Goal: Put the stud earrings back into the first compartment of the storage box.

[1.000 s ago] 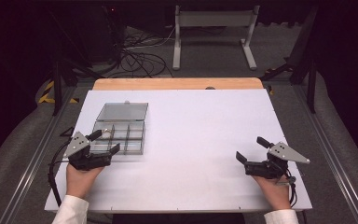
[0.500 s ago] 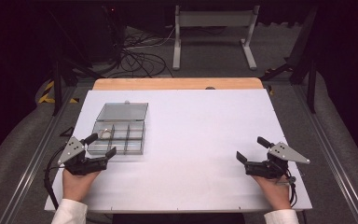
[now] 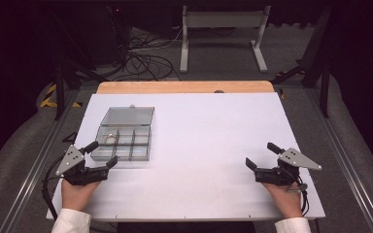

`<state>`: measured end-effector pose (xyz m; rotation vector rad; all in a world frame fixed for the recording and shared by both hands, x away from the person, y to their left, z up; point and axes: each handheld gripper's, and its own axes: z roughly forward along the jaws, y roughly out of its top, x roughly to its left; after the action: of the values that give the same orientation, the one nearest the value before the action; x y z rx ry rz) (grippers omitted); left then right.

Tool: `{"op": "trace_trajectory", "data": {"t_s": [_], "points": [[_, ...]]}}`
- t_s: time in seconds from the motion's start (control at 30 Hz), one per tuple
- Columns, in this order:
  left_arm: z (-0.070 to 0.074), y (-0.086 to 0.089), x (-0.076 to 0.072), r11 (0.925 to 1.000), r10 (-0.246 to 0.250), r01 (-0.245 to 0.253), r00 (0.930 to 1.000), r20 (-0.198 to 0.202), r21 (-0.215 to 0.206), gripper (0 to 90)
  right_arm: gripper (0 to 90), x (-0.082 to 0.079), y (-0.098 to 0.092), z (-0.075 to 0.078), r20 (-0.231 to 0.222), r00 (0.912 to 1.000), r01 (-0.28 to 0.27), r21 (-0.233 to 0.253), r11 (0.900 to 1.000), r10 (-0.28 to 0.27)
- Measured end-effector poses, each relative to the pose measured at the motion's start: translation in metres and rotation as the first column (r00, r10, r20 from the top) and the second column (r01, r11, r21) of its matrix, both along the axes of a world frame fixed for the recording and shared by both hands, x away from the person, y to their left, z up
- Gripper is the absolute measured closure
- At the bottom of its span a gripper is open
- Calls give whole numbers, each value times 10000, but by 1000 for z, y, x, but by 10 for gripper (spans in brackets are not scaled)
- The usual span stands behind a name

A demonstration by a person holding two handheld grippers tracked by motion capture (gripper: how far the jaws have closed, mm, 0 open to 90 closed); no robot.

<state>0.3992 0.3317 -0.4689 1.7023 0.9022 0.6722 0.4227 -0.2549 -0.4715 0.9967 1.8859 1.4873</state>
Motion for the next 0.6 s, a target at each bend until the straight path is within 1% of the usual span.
{"op": "trace_trajectory", "data": {"t_s": [0.07,0.23,0.6], "points": [[-1,0,-1,10000,-67,67,10000,-22,-38,91,2,0,0,0,-26,10000,6,8,10000,-6],[-2,-1,-2,9999,-135,135,9999,-61,51,90,2,-1,-1,0,37,10000,5,57,10000,-5],[-3,-1,-3,9999,-170,170,9999,20,25,90,2,-1,-1,0,27,10000,26,54,10000,-26]]}}
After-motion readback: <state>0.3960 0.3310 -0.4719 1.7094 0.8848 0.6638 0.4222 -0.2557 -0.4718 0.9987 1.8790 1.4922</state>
